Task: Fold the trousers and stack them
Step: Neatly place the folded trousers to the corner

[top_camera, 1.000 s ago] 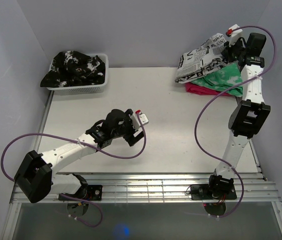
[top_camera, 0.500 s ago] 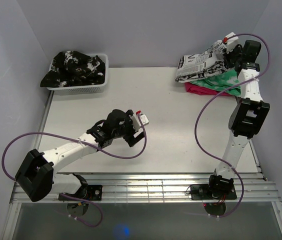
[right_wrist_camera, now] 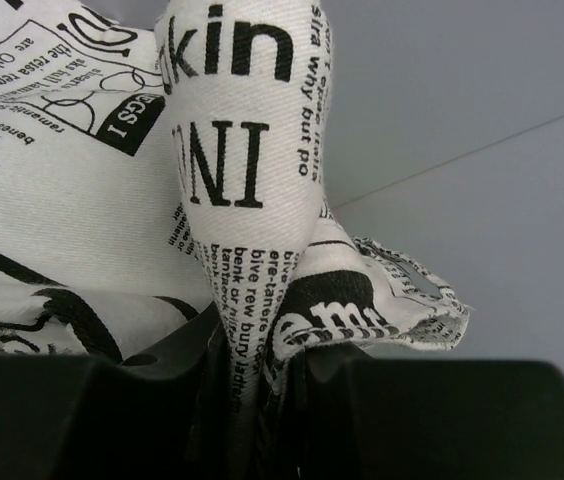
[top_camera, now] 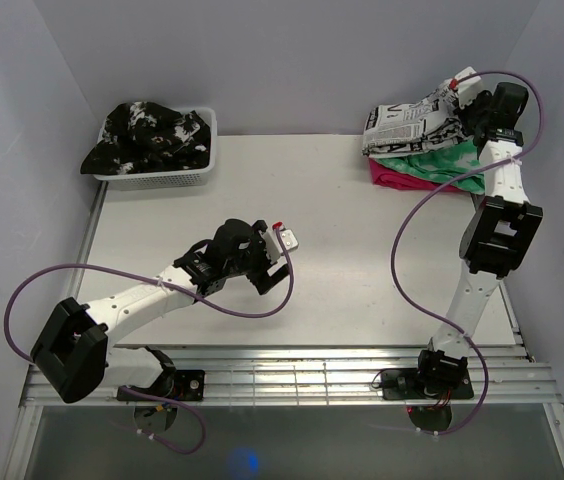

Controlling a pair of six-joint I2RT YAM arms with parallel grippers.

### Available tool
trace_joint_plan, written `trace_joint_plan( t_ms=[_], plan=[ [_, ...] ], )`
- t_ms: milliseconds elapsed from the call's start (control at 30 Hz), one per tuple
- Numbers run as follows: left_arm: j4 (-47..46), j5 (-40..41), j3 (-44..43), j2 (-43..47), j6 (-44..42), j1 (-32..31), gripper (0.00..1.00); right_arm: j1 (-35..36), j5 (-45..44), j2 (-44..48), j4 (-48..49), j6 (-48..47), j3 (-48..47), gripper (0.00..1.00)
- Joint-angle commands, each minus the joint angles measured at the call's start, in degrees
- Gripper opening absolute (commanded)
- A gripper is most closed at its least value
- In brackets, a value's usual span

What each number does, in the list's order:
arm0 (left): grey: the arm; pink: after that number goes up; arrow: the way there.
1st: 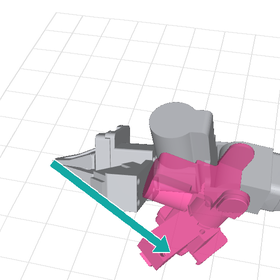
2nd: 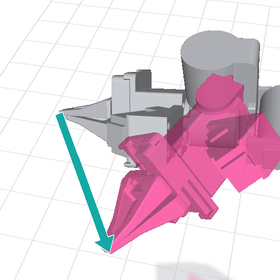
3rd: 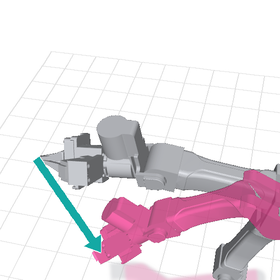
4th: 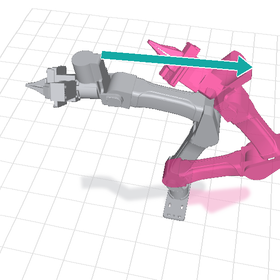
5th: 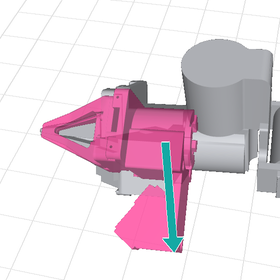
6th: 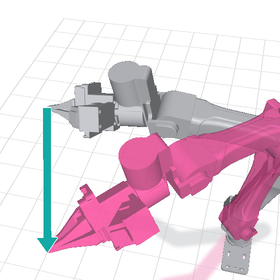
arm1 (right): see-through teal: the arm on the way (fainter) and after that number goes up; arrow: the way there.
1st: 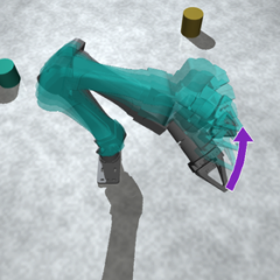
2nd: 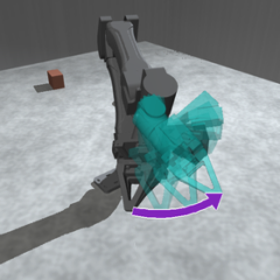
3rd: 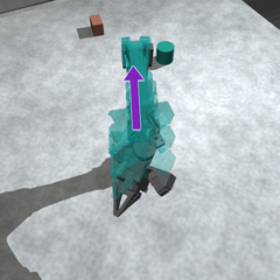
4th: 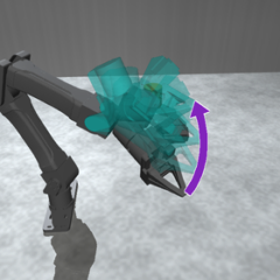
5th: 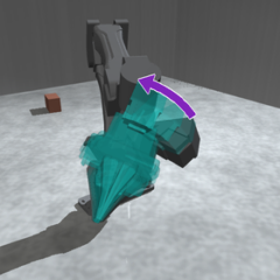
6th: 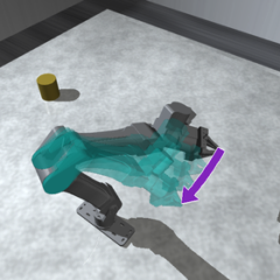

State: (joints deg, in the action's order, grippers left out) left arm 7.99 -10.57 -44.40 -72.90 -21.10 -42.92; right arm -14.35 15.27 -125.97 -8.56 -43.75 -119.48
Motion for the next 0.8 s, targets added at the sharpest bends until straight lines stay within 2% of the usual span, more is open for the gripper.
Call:
trace_joint_plan(
  t_ms=[0,367,467,700,733,767],
  plan=[
    [0.71,-0.86,-0.77,0.66,-0.08,0.11,0.98,-3.05,-6.48,1.17,9.52,-5.03,0.13,0.08],
    [1.06,-1.3,-1.3,-0.13,-0.52,0.11,0.98,-4.19,-7.53,-1.55,9.96,-7.31,2.76,0.08],
    [1.41,-1.3,-1.47,-0.4,-0.43,0.11,0.98,-4.11,-8.67,-3.13,9.96,-7.58,2.76,0.13],
    [2.21,-1.47,-1.91,-0.75,-0.52,0.11,0.97,-3.93,-9.9,-6.04,10.66,-8.46,2.59,0.5],
    [2.38,-1.47,-2.0,-0.92,-0.43,0.11,0.97,-3.76,-10.43,-6.3,10.75,-8.29,2.41,0.68],
    [2.56,-1.3,-2.09,-1.01,-0.52,0.11,0.97,-3.67,-10.52,-6.65,10.41,-8.2,2.32,0.79]
  ],
)
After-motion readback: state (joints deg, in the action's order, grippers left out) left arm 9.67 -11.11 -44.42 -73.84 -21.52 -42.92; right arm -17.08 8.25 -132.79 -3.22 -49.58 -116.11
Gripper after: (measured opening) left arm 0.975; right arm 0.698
